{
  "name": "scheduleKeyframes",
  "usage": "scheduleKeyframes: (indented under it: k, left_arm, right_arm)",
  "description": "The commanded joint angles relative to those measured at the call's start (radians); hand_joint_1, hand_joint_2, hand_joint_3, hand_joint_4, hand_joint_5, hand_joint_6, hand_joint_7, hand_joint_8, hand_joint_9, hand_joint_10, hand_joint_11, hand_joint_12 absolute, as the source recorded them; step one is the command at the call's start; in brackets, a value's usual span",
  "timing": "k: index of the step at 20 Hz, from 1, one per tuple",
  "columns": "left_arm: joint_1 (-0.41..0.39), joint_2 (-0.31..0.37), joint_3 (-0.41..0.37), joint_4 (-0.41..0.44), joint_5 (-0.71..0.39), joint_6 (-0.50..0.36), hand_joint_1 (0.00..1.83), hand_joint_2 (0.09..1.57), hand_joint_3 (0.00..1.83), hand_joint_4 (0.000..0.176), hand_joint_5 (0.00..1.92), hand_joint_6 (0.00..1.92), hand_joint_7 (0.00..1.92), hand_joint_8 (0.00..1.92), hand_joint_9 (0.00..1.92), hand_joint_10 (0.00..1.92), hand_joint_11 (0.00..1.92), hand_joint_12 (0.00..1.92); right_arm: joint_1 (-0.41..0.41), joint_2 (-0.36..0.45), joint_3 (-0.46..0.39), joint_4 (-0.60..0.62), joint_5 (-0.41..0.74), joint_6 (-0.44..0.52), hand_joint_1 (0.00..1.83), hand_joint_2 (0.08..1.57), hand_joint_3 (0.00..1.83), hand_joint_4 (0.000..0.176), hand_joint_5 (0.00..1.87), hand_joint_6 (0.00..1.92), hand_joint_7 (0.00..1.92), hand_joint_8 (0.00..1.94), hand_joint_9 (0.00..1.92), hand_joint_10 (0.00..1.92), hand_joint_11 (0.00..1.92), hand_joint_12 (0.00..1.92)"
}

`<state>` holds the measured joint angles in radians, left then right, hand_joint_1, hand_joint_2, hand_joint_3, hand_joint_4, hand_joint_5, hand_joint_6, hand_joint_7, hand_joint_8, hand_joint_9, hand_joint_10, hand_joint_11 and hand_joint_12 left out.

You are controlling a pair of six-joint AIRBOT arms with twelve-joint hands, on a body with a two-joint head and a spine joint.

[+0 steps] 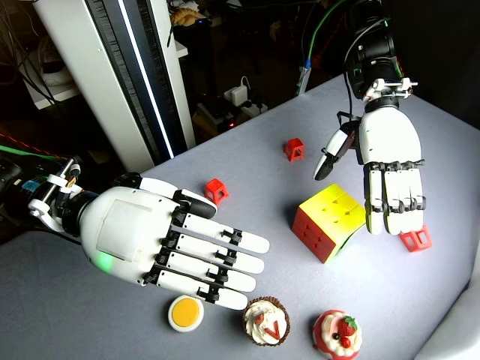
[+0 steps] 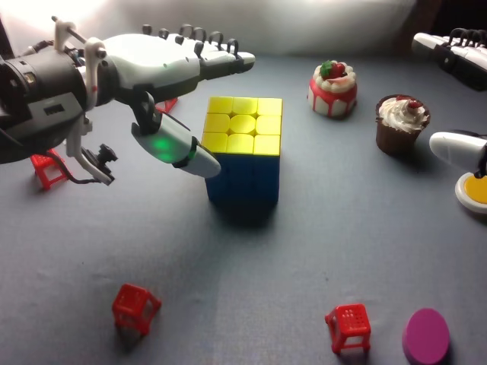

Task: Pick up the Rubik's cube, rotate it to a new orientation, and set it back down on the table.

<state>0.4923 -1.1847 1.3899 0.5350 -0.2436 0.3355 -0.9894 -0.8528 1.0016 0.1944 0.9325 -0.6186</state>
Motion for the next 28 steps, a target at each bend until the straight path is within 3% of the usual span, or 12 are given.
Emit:
scheduleKeyframes:
  k: [1,3,4,7,8,9,11,18,21,22,24,28]
  left_arm:
    - [-0.006,-0.009,0.01,-0.013,-0.093,-0.008,0.73,0.92,0.01,0.06,0.0,0.0,0.0,0.0,0.0,0.0,0.01,0.01]
    - [-0.002,-0.024,0.021,-0.013,-0.093,-0.02,0.7,0.91,0.0,0.077,0.0,0.0,0.0,0.0,0.0,0.0,0.05,0.03]
    - [0.0,-0.028,0.026,-0.013,-0.095,-0.029,0.74,0.91,0.0,0.041,0.0,0.0,0.0,0.0,0.0,0.0,0.04,0.03]
    - [0.005,-0.042,0.04,-0.014,-0.09,-0.039,0.77,0.89,0.01,0.038,0.0,0.0,0.0,0.0,0.0,0.0,0.0,0.28]
    - [0.008,-0.047,0.044,-0.014,-0.089,-0.043,0.78,0.89,0.0,0.029,0.0,0.0,0.0,0.0,0.0,0.0,0.0,0.34]
    - [0.012,-0.05,0.045,-0.014,-0.087,-0.044,0.76,0.88,0.0,0.0,0.0,0.0,0.0,0.0,0.0,0.0,0.0,0.35]
    - [0.016,-0.058,0.052,-0.013,-0.077,-0.046,0.72,0.85,0.0,0.007,0.0,0.0,0.0,0.0,0.0,0.0,0.0,0.0]
    - [0.021,-0.068,0.062,-0.009,-0.056,-0.047,0.73,0.87,0.0,0.011,0.0,0.0,0.0,0.0,0.0,0.0,0.05,0.04]
    - [0.021,-0.074,0.065,-0.001,-0.049,-0.047,0.72,0.87,0.0,0.0,0.0,0.0,0.0,0.0,0.0,0.0,0.05,0.03]
    - [0.021,-0.076,0.067,0.001,-0.046,-0.047,0.68,0.84,0.01,0.0,0.0,0.0,0.0,0.0,0.0,0.0,0.0,0.55]
    - [0.021,-0.081,0.07,0.006,-0.04,-0.047,0.67,0.82,0.0,0.002,0.0,0.0,0.0,0.0,0.0,0.0,0.0,0.59]
    - [0.005,-0.082,0.071,0.051,-0.026,-0.06,0.73,0.86,0.01,0.003,0.0,0.0,0.01,0.0,0.05,0.02,0.0,0.95]
  right_arm:
    - [0.002,-0.004,0.003,0.01,0.125,0.006,0.56,1.34,0.0,0.0,0.0,0.0,0.0,0.0,0.0,0.0,0.0,0.0]
    - [-0.002,-0.005,0.003,0.012,0.126,0.006,0.51,1.33,0.0,0.0,0.0,0.0,0.0,0.0,0.0,0.0,0.0,0.0]
    - [-0.002,-0.006,0.002,0.013,0.126,0.006,0.51,1.32,0.0,0.0,0.0,0.0,0.0,0.0,0.0,0.0,0.0,0.0]
    - [-0.006,-0.006,0.002,0.015,0.127,0.006,0.5,1.32,0.0,0.0,0.0,0.0,0.0,0.0,0.0,0.0,0.0,0.0]
    - [-0.007,-0.006,0.002,0.016,0.128,0.006,0.51,1.32,0.0,0.0,0.0,0.0,0.0,0.0,0.0,0.0,0.0,0.0]
    - [-0.007,-0.006,0.002,0.016,0.128,0.006,0.53,1.32,0.0,0.0,0.0,0.0,0.0,0.0,0.0,0.0,0.0,0.0]
    - [-0.008,-0.006,0.002,0.016,0.128,0.006,0.56,1.32,0.0,0.0,0.0,0.0,0.0,0.0,0.0,0.0,0.0,0.0]
    - [-0.014,-0.006,0.002,0.022,0.13,0.006,0.58,1.32,0.0,0.0,0.0,0.0,0.0,0.0,0.0,0.0,0.0,0.0]
    - [-0.014,-0.006,0.003,0.022,0.132,0.006,0.61,1.32,0.0,0.0,0.0,0.0,0.0,0.0,0.0,0.0,0.0,0.0]
    - [-0.015,-0.006,0.003,0.022,0.132,0.006,0.58,1.32,0.0,0.0,0.0,0.0,0.0,0.0,0.0,0.0,0.0,0.0]
    - [-0.015,-0.006,0.003,0.022,0.133,0.006,0.58,1.32,0.0,0.0,0.0,0.0,0.0,0.0,0.0,0.0,0.0,0.0]
    - [-0.015,-0.006,0.003,0.022,0.133,0.006,0.57,1.32,0.0,0.0,0.0,0.0,0.0,0.0,0.0,0.0,0.0,0.0]
